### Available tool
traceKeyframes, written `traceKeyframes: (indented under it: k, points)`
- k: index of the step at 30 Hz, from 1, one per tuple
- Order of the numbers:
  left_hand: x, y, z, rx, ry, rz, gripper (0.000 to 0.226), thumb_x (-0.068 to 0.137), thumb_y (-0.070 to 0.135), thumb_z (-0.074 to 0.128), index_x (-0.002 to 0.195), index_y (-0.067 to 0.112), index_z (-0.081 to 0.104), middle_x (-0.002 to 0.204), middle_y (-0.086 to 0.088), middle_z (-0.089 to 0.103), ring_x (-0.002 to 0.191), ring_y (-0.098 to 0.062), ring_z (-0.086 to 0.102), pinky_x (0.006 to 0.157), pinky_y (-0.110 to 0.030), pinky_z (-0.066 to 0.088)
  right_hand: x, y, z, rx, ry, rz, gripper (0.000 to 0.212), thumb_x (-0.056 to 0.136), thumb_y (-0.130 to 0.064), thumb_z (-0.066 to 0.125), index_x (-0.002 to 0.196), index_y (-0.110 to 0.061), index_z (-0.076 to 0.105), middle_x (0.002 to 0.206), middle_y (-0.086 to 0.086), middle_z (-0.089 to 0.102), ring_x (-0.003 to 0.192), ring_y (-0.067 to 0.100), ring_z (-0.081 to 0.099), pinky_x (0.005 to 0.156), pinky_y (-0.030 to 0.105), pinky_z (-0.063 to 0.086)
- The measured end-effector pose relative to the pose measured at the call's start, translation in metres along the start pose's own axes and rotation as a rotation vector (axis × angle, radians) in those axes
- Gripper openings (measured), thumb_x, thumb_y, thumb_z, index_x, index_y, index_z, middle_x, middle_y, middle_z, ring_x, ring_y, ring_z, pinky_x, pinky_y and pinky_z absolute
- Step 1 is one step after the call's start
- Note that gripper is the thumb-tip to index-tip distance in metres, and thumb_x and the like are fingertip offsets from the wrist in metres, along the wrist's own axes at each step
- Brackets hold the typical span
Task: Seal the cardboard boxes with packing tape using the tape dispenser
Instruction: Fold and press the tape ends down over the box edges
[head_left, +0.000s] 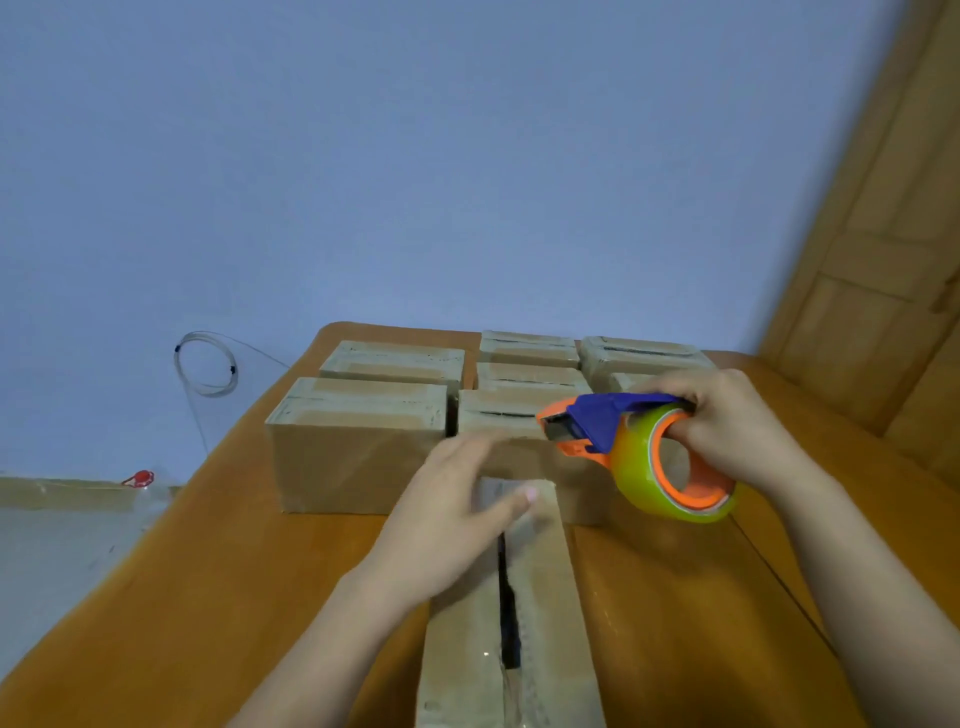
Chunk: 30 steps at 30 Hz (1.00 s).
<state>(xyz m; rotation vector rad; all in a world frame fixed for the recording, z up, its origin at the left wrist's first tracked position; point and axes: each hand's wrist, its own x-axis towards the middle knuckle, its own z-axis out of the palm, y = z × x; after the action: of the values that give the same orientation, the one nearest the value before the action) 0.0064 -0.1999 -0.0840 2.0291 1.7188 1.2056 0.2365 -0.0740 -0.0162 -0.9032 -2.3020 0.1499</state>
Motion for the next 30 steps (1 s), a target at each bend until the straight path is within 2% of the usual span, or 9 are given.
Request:
traceKeyframes:
  k: [3,7,10,14,17,19,21,26,30]
  points:
    - [0.012,0.012,-0.006,-0.083,0.201,-0.007,0.053,0.087,0.044,0.063,0.136,0.031,0.047,0.128,0.021,0.048,0.12,0.008,0.041,0.098,-0.015,0.033,0.006,-0.009,0.0,0.019,-0.002,-0.008,0.04,0.069,0.015,0.066,0.093,-0.016,0.077,0.078,-0.011,0.072,0.083,0.001,0.063,0.067,0.016,0.046]
    - [0.023,0.025,-0.003,-0.087,0.306,0.038,0.045,0.088,0.042,0.066,0.129,0.029,0.053,0.119,0.021,0.052,0.112,0.006,0.046,0.086,-0.01,0.036,0.011,-0.017,0.002,0.057,-0.01,0.078,0.034,0.07,0.01,0.064,0.088,-0.016,0.076,0.074,0.001,0.072,0.076,0.012,0.062,0.065,0.024,0.045]
    - [0.028,0.028,0.004,-0.077,0.327,0.067,0.052,0.085,0.047,0.059,0.133,0.025,0.055,0.126,0.017,0.053,0.116,0.003,0.047,0.09,-0.011,0.038,0.015,-0.019,0.005,0.083,-0.007,0.154,0.033,0.069,0.009,0.06,0.084,-0.016,0.074,0.071,0.006,0.07,0.074,0.019,0.062,0.067,0.034,0.047]
    - [0.032,0.029,0.008,-0.03,0.388,0.085,0.049,0.089,0.038,0.064,0.134,0.021,0.056,0.133,0.014,0.051,0.12,0.007,0.04,0.091,0.005,0.024,0.017,-0.023,0.006,0.101,0.024,0.197,0.029,0.071,0.005,0.064,0.089,-0.015,0.074,0.074,0.008,0.07,0.077,0.025,0.064,0.068,0.036,0.049]
    - [0.036,0.03,0.007,-0.023,0.455,0.11,0.041,0.088,0.039,0.06,0.125,0.022,0.062,0.126,0.011,0.057,0.116,0.0,0.047,0.093,-0.008,0.038,0.017,-0.027,0.004,0.14,0.042,0.211,0.035,0.073,0.005,0.066,0.097,-0.02,0.074,0.081,0.006,0.073,0.08,0.021,0.065,0.072,0.035,0.05]
    - [0.039,0.03,0.004,-0.022,0.488,0.131,0.036,0.087,0.039,0.059,0.117,0.021,0.065,0.116,0.01,0.059,0.108,-0.008,0.053,0.086,-0.029,0.05,0.016,-0.028,0.002,0.159,0.052,0.207,0.037,0.073,0.006,0.066,0.099,-0.02,0.074,0.084,0.007,0.073,0.083,0.022,0.066,0.075,0.038,0.051]
    - [0.042,0.027,0.0,0.009,0.513,0.179,0.031,0.085,0.04,0.058,0.107,0.019,0.065,0.107,0.009,0.057,0.099,-0.01,0.052,0.078,-0.037,0.051,0.016,-0.028,0.001,0.157,0.045,0.198,0.037,0.073,0.006,0.065,0.098,-0.019,0.074,0.085,0.007,0.073,0.084,0.023,0.066,0.075,0.041,0.051]
    - [0.049,0.02,-0.008,0.045,0.526,0.272,0.014,0.079,0.026,0.068,0.084,0.015,0.062,0.099,0.005,0.054,0.096,-0.012,0.05,0.079,-0.027,0.044,0.015,-0.031,-0.002,0.133,0.013,0.191,0.033,0.072,0.007,0.065,0.094,-0.016,0.074,0.08,0.007,0.072,0.08,0.022,0.065,0.071,0.039,0.051]
    - [0.052,0.023,-0.015,-0.056,0.418,0.244,0.02,0.077,0.012,0.076,0.082,0.016,0.057,0.084,0.007,0.06,0.084,-0.007,0.053,0.074,-0.017,0.041,0.013,-0.032,-0.003,0.125,0.013,0.179,0.032,0.073,0.008,0.064,0.097,-0.011,0.074,0.084,0.008,0.072,0.082,0.022,0.065,0.073,0.04,0.051]
